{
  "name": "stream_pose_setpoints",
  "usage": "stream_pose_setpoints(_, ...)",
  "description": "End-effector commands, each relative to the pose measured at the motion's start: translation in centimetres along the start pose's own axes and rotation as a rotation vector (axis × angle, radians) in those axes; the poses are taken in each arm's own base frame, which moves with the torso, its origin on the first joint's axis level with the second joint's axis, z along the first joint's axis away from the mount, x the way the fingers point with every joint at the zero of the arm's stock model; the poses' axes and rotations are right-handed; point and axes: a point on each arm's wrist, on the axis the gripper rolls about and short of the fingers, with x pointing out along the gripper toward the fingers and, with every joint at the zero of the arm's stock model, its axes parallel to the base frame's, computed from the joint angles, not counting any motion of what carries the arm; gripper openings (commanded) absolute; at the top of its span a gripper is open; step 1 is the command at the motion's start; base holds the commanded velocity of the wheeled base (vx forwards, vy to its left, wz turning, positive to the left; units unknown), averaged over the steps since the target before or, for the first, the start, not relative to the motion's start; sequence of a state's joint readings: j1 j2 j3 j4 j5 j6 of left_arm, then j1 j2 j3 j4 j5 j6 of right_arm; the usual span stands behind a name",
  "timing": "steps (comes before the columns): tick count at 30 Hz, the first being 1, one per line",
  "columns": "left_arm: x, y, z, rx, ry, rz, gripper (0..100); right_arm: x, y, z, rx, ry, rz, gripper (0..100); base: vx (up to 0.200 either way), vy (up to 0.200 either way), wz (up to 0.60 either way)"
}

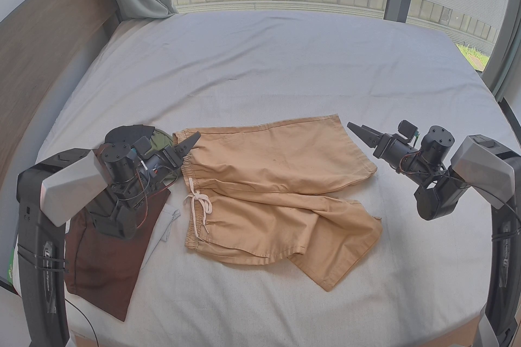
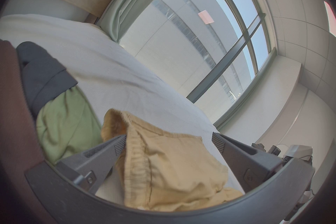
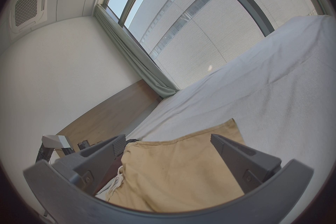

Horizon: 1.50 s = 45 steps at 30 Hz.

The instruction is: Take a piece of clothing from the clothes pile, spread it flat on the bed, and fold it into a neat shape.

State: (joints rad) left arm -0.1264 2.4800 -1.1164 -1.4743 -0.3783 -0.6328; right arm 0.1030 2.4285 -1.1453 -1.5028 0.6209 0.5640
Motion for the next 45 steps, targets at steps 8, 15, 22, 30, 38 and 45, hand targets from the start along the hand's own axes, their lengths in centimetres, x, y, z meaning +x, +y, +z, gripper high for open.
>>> stream_pose_setpoints(8, -10.1, -7.1, 3.6, -0.034, 0.118, -0.001, 100, -6.0, 7.1, 1.8, 0.003, 0.071, -0.024, 100, 0.0, 0.0, 0.0)
stream_pose_setpoints(15, -12.4, -7.6, 2.5, -0.008, 0.201, -0.013, 100, -8.7, 8.5, 0.5, -0.005, 0.145, -0.059, 100, 0.0, 0.0, 0.0)
stream_pose_setpoints(22, -14.5, -6.0, 0.1, 0.036, 0.341, -0.047, 100, -10.3, 8.7, -1.5, 0.034, 0.223, -0.097, 100, 0.0, 0.0, 0.0)
stream_pose_setpoints(30, -14.4, -4.9, -1.5, 0.073, 0.378, -0.04, 100, -10.7, 8.7, -1.9, 0.05, 0.222, -0.161, 100, 0.0, 0.0, 0.0)
stream_pose_setpoints(38, -14.3, -4.2, -2.5, 0.054, 0.41, -0.027, 100, -11.7, 8.0, -4.0, 0.096, 0.283, -0.237, 100, 0.0, 0.0, 0.0)
stream_pose_setpoints(45, -14.3, -4.1, -2.5, 0.055, 0.409, -0.026, 100, -12.5, 7.6, -5.4, 0.136, 0.333, -0.266, 100, 0.0, 0.0, 0.0)
